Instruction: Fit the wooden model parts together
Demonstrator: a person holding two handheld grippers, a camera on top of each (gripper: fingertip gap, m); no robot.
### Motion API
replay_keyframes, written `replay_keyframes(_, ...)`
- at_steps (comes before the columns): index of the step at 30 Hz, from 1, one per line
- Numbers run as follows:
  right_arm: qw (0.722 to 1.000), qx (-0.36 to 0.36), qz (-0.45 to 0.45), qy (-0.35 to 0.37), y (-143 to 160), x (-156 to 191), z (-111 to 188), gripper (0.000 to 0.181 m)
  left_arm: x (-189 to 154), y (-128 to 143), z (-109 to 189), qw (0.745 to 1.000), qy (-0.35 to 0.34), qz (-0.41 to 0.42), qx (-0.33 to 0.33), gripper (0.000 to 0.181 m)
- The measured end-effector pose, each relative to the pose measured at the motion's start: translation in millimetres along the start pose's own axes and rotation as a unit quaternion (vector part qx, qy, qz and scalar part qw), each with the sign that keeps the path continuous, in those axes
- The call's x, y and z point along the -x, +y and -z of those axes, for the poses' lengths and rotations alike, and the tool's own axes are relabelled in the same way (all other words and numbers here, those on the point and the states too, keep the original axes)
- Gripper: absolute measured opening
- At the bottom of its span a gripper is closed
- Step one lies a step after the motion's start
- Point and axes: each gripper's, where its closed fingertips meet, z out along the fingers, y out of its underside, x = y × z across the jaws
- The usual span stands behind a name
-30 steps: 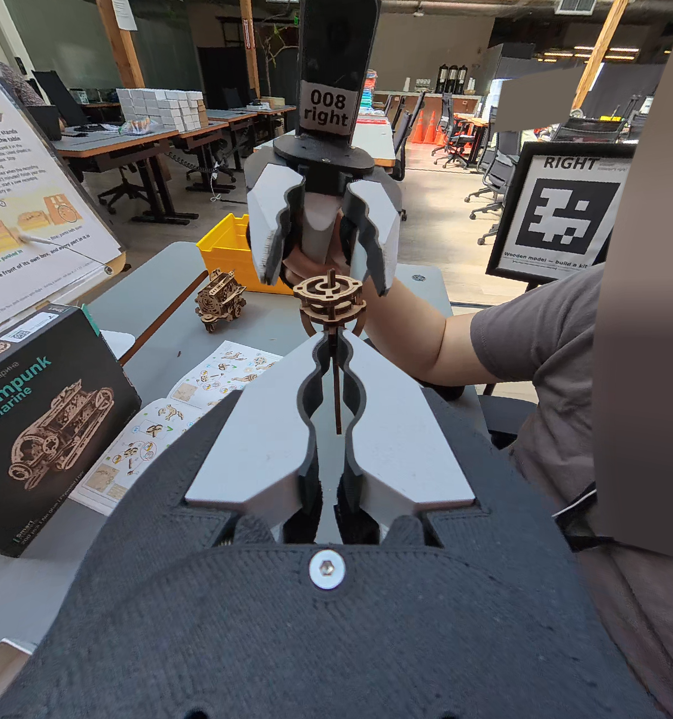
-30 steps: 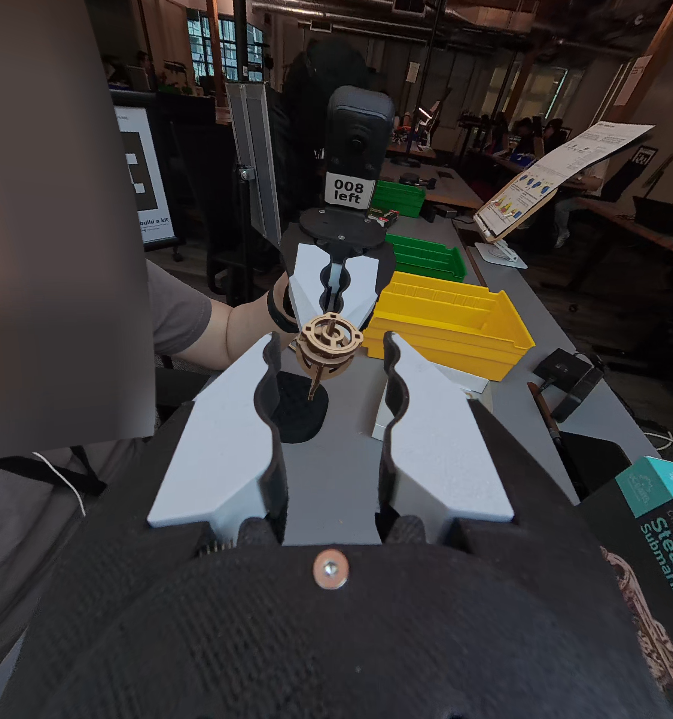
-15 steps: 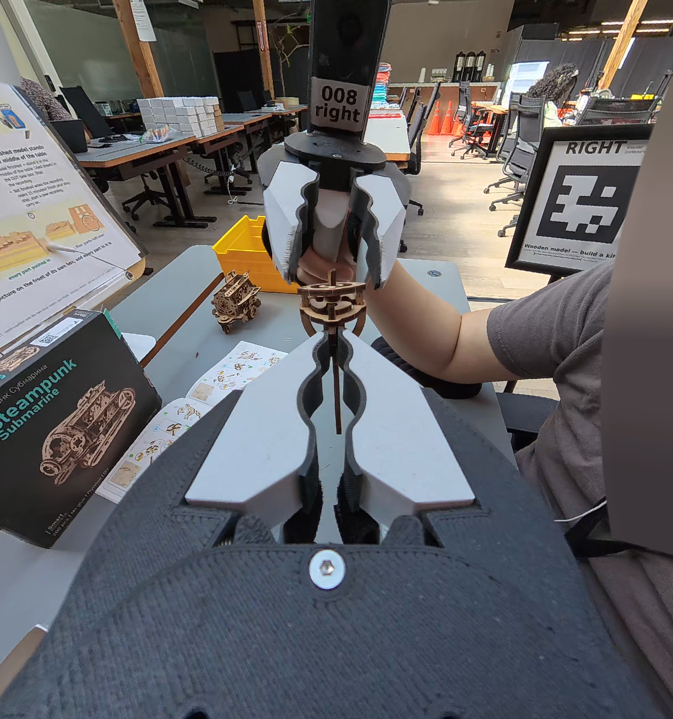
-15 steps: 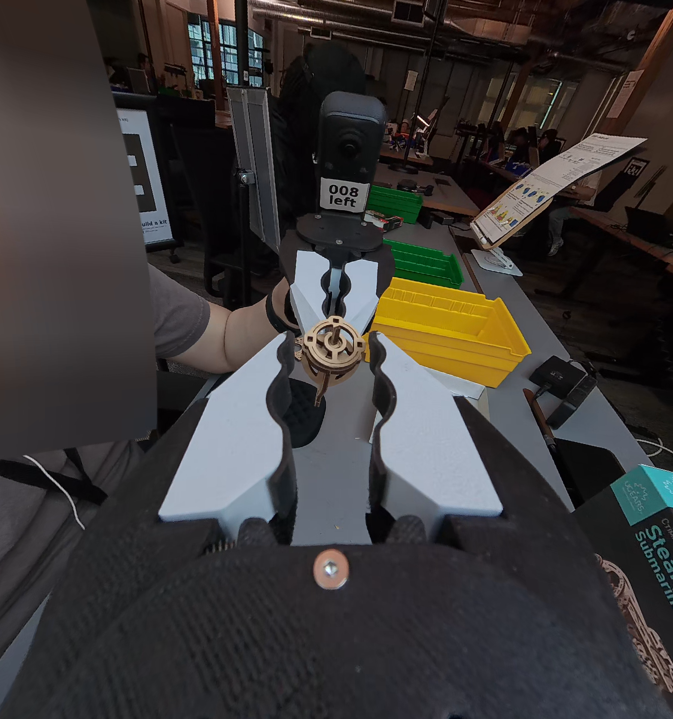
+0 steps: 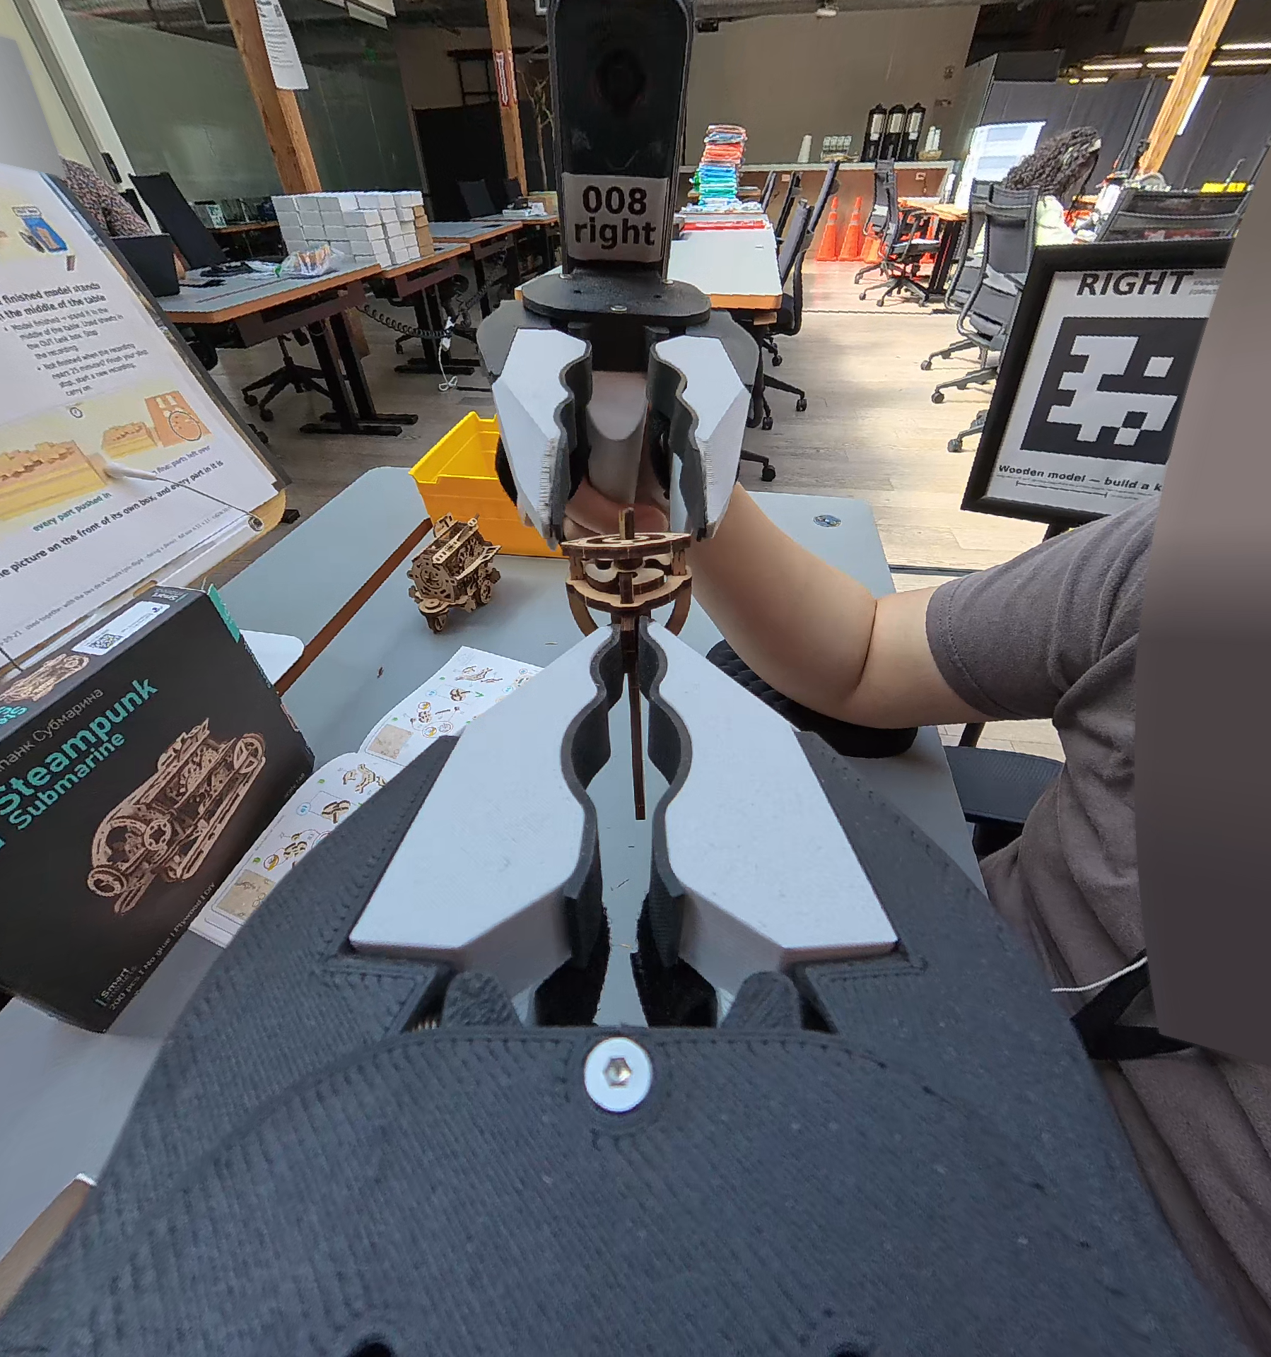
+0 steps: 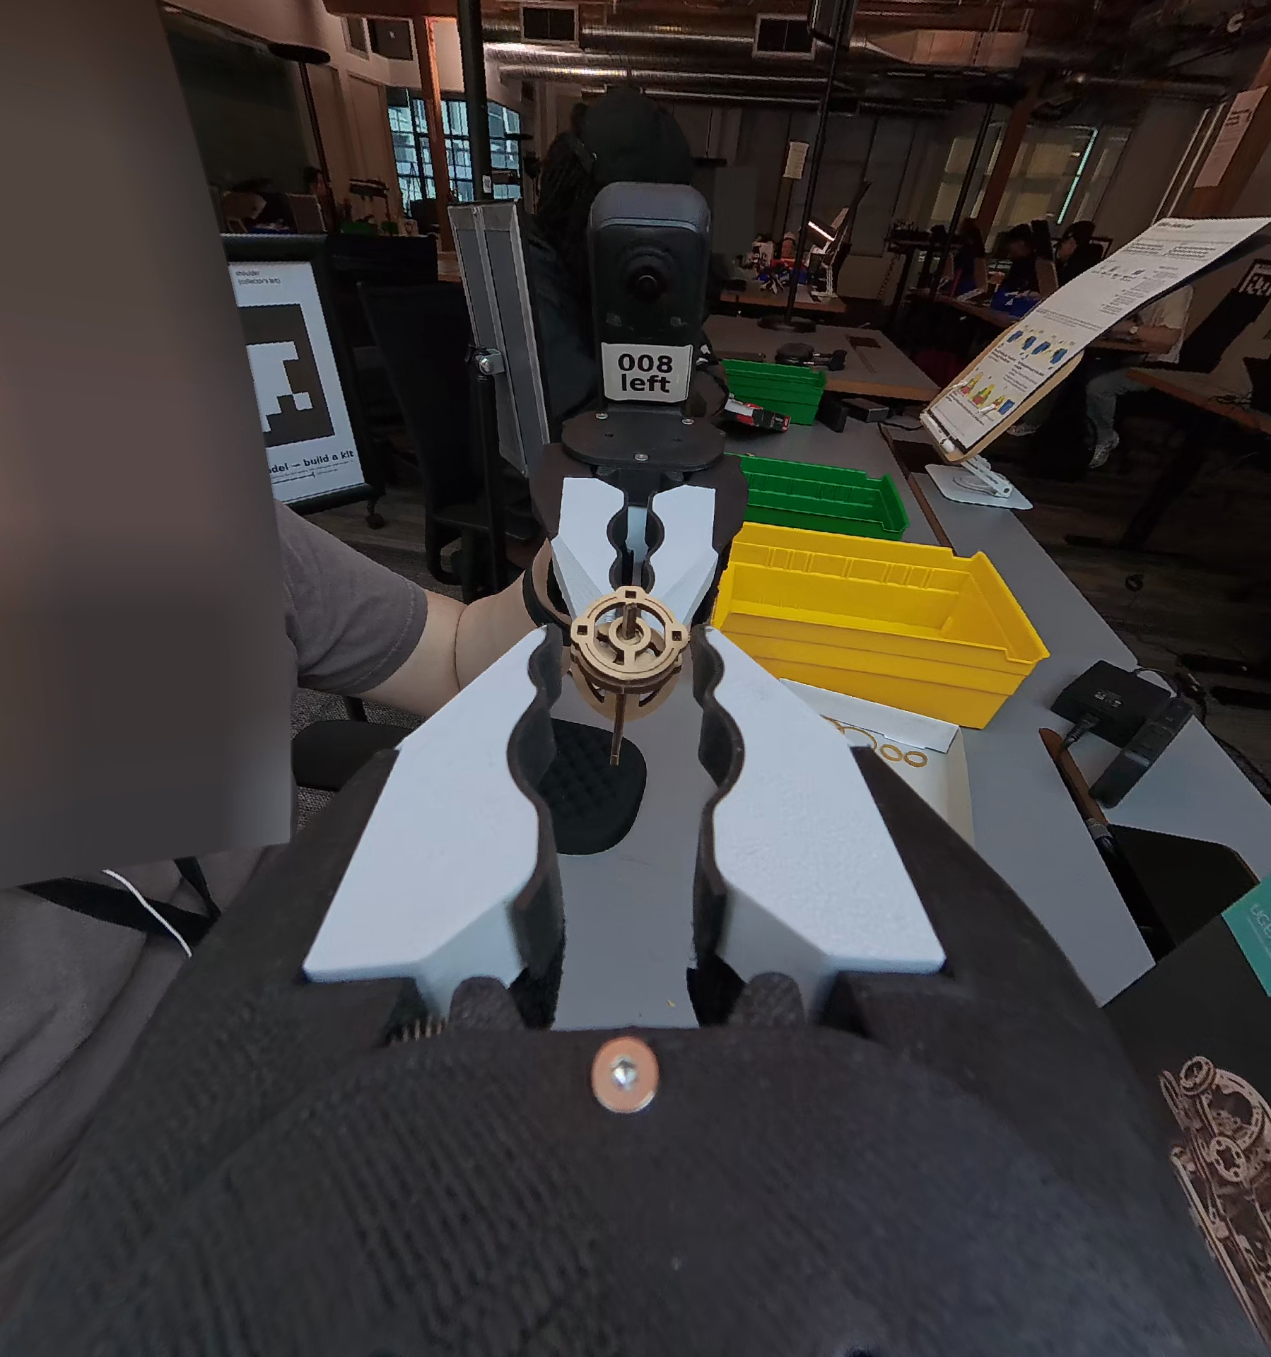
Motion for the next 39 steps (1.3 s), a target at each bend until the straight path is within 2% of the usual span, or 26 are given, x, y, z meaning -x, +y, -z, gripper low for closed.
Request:
replay_keyframes(22, 0.999, 0.023, -0.004, -0.023, 10, 5, -2, 0.031, -4, 10, -6, 0.999, 0.016, 0.000, 0.029, 0.001)
replay_keyframes(32, 1.000, 0.006, 0.010, -0.014, 4, 3, 4, 0.032, 0, 10, -5, 1.000, 0.015, 0.011, 0.024, 0.001)
replay_keyframes(39, 0.998, -0.009, -0.046, -0.035, 8, -6, 10, 0.038, 1, 11, -6, 1.000, 0.015, 0.013, 0.023, 0.001)
